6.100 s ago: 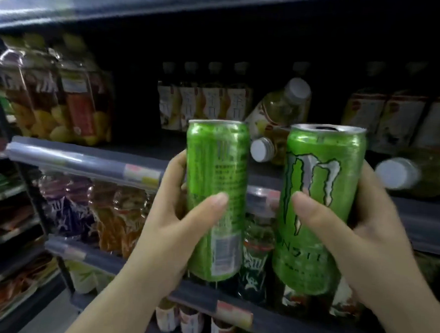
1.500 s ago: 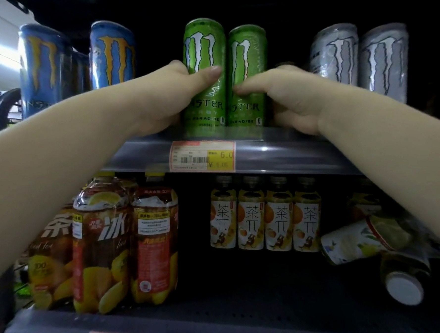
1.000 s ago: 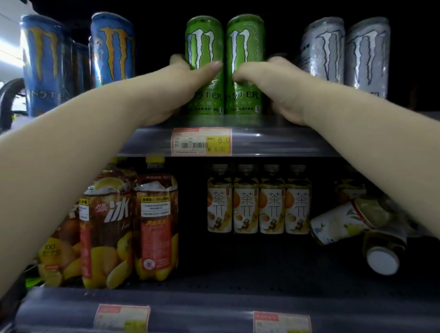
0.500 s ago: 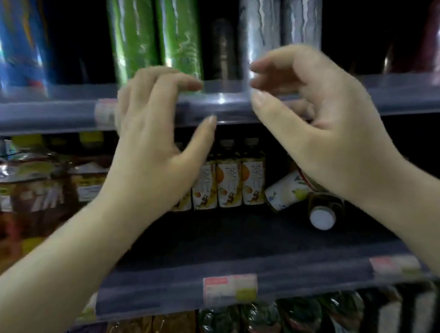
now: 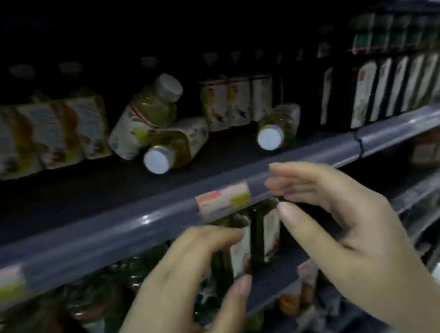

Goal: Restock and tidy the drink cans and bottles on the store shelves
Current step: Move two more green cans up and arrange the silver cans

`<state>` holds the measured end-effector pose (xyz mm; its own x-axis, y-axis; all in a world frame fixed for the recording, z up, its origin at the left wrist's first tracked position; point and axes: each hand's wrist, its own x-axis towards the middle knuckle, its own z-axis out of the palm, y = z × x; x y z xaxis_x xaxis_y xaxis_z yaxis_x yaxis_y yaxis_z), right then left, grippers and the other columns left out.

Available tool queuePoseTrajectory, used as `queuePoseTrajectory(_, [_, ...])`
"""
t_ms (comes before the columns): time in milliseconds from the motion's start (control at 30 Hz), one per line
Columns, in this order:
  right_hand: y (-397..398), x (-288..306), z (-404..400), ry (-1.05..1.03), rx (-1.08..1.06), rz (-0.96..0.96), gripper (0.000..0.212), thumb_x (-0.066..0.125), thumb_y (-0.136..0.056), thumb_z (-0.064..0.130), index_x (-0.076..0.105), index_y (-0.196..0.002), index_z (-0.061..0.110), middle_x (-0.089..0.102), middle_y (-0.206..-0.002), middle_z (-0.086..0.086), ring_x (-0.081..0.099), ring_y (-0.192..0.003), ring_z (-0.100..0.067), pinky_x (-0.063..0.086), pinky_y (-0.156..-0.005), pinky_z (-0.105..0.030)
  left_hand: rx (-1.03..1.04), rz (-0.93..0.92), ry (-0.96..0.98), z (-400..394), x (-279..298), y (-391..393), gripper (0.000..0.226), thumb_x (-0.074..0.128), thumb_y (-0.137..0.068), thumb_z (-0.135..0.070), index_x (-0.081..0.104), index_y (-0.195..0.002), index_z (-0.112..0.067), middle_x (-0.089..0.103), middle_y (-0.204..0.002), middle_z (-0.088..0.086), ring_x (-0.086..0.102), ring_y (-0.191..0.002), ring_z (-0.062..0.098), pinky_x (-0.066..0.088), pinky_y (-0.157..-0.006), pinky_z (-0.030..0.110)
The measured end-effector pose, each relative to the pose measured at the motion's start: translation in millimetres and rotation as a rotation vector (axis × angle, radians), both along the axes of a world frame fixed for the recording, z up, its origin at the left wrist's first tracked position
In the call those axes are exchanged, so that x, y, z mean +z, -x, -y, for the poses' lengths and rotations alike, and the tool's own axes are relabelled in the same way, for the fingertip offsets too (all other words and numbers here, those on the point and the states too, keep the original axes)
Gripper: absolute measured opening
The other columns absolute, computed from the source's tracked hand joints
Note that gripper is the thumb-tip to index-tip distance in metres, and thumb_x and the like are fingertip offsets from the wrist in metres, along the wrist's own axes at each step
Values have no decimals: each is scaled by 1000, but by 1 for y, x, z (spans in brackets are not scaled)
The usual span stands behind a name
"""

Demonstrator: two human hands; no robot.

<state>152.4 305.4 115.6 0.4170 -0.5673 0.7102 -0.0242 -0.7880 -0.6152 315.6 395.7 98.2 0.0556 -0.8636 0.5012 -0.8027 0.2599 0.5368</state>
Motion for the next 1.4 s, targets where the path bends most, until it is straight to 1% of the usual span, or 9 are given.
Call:
queuePoseTrajectory(67, [21,-22,27,-39,-13,-11,37,55,-86,46,56,-122,38,65,-113,23,60,-110,4,49,-87,-10,12,83,70,21,-26,15,33,59,-78,-45,57,-111,-41,60,-111,-24,55,-108,-12,43,-83,3])
queuePoseTrajectory(233, [72,-68,102,-134,-14,-86,36,55,-87,46,57,-121,36,65,-111,21,60,-111,2,47,-90,-11,86,32,-55,103,-80,72,35,57,-87,-47,43,-119,-53,50,-122,-30,46,-115,-13,37,-89,4])
queuePoseTrajectory(500, [135,-106,223,-268,30,-149,45,53,-85,42,60,-124,19,66,-111,9,61,-107,-2,50,-94,-22,293,-19,-112,199,-116,148,47,48,-89,-49,41,-134,-39,43,-127,-26,38,-109,-20,26,-89,-9])
queuePoseTrajectory(700, [136,-129,289,-276,69,-180,36,59,-92,35,58,-125,19,64,-111,6,60,-107,-4,52,-94,-28,485,-25,-81,240,-135,165,49,59,-91,-32,43,-135,-20,41,-127,-10,31,-110,-12,22,-87,-10])
queuePoseTrajectory(900, [103,-154,342,-278,13,-216,42,63,-90,32,57,-126,12,62,-117,-4,56,-103,-7,47,-85,-19,653,4,-41,275,-139,163,56,65,-88,-23,42,-136,-5,40,-140,14,37,-129,20,18,-96,1])
queuePoseTrajectory(1067, [82,-164,366,-313,25,-230,36,64,-88,34,58,-118,13,58,-111,-2,56,-107,-19,50,-90,-33,731,-11,-34,290,-149,156,62,67,-87,-18,37,-137,3,38,-139,20,38,-130,27,18,-98,0])
queuePoseTrajectory(1133, [72,-166,376,-332,28,-224,37,65,-87,35,58,-116,13,61,-112,-4,57,-108,-21,50,-89,-33,748,-46,-33,295,-154,153,68,68,-87,-19,32,-141,2,36,-140,20,38,-131,27,24,-103,7])
queuePoseTrajectory(1267, [46,-170,403,-363,46,-274,60,66,-84,39,47,-134,11,56,-130,-7,50,-123,-23,46,-102,-38,791,-223,-16,312,-163,142,86,71,-84,-27,17,-148,-3,27,-147,17,36,-135,27,35,-110,36])
queuePoseTrajectory(1400, [21,-176,421,-393,61,-292,81,71,-79,42,35,-144,10,46,-144,-8,43,-133,-23,39,-109,-40,873,-305,23,325,-169,126,94,72,-83,-31,12,-150,-5,26,-151,13,30,-139,22,27,-106,17])
